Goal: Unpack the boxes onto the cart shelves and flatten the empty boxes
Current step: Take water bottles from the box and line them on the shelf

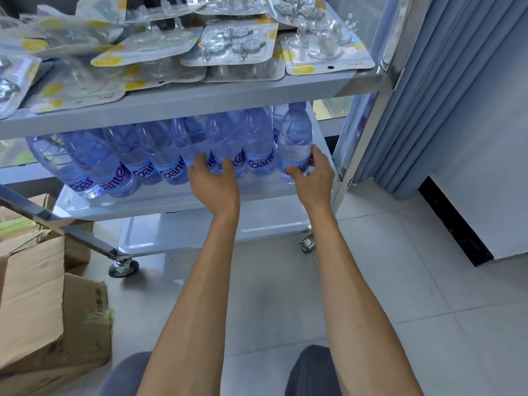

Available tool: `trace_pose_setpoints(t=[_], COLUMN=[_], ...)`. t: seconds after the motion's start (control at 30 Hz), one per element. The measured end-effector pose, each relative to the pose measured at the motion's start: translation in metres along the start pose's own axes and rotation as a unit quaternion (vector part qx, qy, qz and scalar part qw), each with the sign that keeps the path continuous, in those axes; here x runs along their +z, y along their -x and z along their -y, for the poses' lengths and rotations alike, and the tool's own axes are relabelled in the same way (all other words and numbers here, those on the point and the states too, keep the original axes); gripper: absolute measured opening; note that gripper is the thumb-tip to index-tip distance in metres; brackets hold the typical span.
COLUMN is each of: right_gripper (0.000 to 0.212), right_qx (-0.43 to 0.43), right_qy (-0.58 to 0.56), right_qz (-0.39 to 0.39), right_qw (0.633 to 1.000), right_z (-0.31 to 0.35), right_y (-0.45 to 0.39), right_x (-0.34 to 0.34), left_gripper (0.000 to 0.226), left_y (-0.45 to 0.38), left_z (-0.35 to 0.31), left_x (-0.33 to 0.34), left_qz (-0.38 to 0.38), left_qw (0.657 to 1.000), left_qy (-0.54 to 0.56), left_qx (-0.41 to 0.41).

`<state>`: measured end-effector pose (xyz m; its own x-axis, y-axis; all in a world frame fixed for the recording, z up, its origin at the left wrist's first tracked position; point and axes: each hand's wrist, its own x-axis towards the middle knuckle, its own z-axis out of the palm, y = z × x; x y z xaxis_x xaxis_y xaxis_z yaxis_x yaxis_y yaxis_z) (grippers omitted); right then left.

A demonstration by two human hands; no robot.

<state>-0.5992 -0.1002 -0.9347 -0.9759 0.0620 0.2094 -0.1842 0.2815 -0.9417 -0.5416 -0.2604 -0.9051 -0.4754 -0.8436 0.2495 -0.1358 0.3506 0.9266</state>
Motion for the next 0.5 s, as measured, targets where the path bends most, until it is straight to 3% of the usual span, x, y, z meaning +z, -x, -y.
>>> trace_pose_setpoints(t=[0.27, 0.5], right_gripper=[0.057, 0.067], right_qx=[-0.02, -0.028], right_qy=[-0.02, 0.005], right_qz=[-0.035, -0.031], right_qw=[0.999, 0.999], right_z=[-0.008, -0.016], right_y=[-0.019, -0.034], right_x=[0.028, 0.036], left_gripper=[0.037, 0.036], left_y=[-0.01, -0.014], left_z=[0.004, 0.01], left_x=[0.024, 0.028], left_qz=[0.008, -0.018], left_qw=[0.999, 0.998], left_qy=[-0.032, -0.044], left_qx=[0.011, 0.029])
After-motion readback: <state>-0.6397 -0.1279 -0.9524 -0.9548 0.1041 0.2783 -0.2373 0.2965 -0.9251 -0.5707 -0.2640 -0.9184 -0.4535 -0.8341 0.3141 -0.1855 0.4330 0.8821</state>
